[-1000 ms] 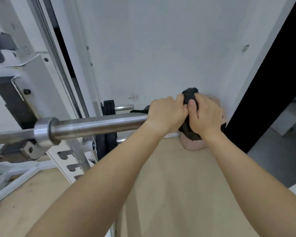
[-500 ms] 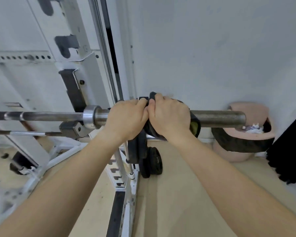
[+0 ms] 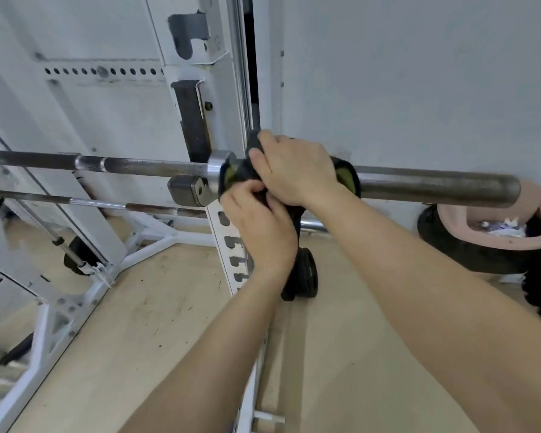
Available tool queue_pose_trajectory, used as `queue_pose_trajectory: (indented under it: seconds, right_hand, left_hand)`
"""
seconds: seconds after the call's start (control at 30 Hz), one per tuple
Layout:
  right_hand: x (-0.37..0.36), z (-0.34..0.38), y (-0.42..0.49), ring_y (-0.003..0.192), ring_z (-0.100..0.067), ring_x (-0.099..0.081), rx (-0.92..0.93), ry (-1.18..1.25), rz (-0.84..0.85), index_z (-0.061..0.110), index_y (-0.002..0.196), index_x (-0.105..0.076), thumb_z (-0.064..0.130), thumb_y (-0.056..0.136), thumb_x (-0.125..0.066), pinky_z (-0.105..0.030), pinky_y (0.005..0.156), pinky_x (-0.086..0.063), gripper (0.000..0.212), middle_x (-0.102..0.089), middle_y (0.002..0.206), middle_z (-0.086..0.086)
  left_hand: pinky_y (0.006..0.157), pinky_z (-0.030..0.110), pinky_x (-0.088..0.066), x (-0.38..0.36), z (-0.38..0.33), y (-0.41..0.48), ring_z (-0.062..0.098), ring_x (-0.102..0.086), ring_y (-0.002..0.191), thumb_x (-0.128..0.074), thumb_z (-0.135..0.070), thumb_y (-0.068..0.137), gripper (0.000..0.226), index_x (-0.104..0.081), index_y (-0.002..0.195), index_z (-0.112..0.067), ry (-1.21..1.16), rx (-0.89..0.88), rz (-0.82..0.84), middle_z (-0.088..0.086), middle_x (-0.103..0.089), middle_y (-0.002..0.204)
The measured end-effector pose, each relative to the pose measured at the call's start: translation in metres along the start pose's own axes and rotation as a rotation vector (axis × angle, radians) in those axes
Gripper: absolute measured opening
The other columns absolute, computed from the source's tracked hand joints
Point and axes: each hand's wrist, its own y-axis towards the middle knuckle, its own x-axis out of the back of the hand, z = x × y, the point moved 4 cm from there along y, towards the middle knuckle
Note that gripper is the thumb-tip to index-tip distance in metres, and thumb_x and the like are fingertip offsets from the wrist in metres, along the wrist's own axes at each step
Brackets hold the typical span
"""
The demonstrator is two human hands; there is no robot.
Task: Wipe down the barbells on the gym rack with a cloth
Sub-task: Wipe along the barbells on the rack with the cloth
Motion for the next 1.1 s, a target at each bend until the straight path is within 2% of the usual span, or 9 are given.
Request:
queue_pose_trajectory:
  seconds: [0.1,0.17,0.3,0.47,0.63,0.8,0.9,1.0,1.1]
  right_hand:
    - [-0.004,0.012,-0.007,0.097,-0.029,-0.059,0.141,-0.010,-0.028,0.016,0.132,-0.048,0.048,0.099,-0.034,-0.035,0.061,-0.037,0.048,-0.060,0.118,-0.007]
    - [-0.004,0.012,-0.012,0.102,-0.027,-0.058,0.160,0.022,-0.007,0.019,0.136,-0.047,0.051,0.096,-0.040,-0.036,0.065,-0.041,0.051,-0.057,0.124,-0.005]
    - [-0.004,-0.001,-0.028,0.103,-0.029,-0.060,0.083,-0.034,0.027,0.022,0.137,-0.047,0.053,0.095,-0.039,-0.039,0.074,-0.047,0.053,-0.059,0.125,-0.006]
    - [0.004,-0.039,-0.055,0.084,-0.032,-0.063,-0.071,-0.137,-0.047,0.012,0.125,-0.056,0.048,0.096,-0.041,-0.038,0.067,-0.043,0.049,-0.066,0.101,-0.010]
    - [0.003,-0.022,-0.026,0.077,-0.034,-0.063,-0.094,-0.199,0.028,0.012,0.113,-0.059,0.045,0.103,-0.027,-0.035,0.057,-0.033,0.047,-0.067,0.095,-0.010]
    - [-0.009,0.025,0.009,0.088,-0.037,-0.065,-0.059,-0.105,0.018,0.013,0.114,-0.060,0.040,0.104,-0.027,-0.037,0.062,-0.032,0.044,-0.069,0.102,-0.013]
    - [-0.015,0.041,0.010,0.083,-0.034,-0.065,-0.029,-0.088,-0.005,0.014,0.113,-0.059,0.039,0.103,-0.030,-0.037,0.060,-0.031,0.040,-0.068,0.100,-0.010]
    - [-0.012,0.025,0.006,0.083,-0.033,-0.065,0.022,-0.091,0.019,0.015,0.115,-0.057,0.047,0.102,-0.029,-0.036,0.059,-0.033,0.044,-0.068,0.099,-0.008]
    - [-0.002,-0.008,-0.006,0.082,-0.033,-0.064,-0.024,-0.088,0.049,0.016,0.113,-0.058,0.050,0.101,-0.027,-0.036,0.061,-0.034,0.047,-0.069,0.098,-0.009]
  left_hand:
    - [0.097,0.037,-0.052,-0.026,0.015,-0.013,0.028,-0.061,0.108,-0.058,-0.018,0.096,0.024,-0.053,0.117,-0.006,-0.678,0.758,-0.009,0.016,-0.062,0.119]
    - [0.091,0.043,-0.055,-0.040,0.013,-0.012,0.026,-0.065,0.106,-0.051,-0.037,0.101,0.036,-0.056,0.126,-0.012,-1.075,0.918,0.097,0.012,-0.067,0.119]
    - [0.109,0.043,-0.041,-0.051,0.013,0.003,0.030,-0.058,0.124,-0.037,-0.054,0.100,0.052,-0.063,0.129,-0.019,-1.542,1.061,0.263,0.010,-0.067,0.128]
    - [0.077,0.046,-0.052,-0.060,0.010,0.021,0.038,-0.062,0.104,-0.037,-0.038,0.098,0.047,-0.063,0.122,-0.008,-1.530,1.192,0.234,0.022,-0.069,0.110]
    - [0.091,0.040,-0.050,-0.051,0.019,0.014,0.031,-0.065,0.105,-0.038,-0.032,0.098,0.044,-0.069,0.117,-0.008,-1.547,1.147,0.331,0.017,-0.071,0.112]
    - [0.065,0.032,-0.059,-0.030,0.038,-0.001,0.024,-0.073,0.072,-0.038,-0.018,0.101,0.036,-0.072,0.091,-0.012,-1.457,1.217,0.234,0.010,-0.074,0.084]
    - [0.090,0.036,-0.054,-0.025,0.045,-0.008,0.024,-0.068,0.094,-0.037,-0.010,0.099,0.033,-0.069,0.105,-0.011,-1.426,1.238,0.181,0.010,-0.072,0.100]
    - [0.087,0.036,-0.053,-0.030,0.033,0.000,0.023,-0.068,0.095,-0.040,-0.015,0.101,0.034,-0.073,0.097,-0.011,-1.486,1.232,0.157,0.008,-0.075,0.095]
    - [0.103,0.044,-0.047,-0.047,0.019,0.011,0.030,-0.064,0.113,-0.044,-0.025,0.100,0.034,-0.073,0.110,-0.011,-1.526,1.261,0.216,0.013,-0.073,0.114]
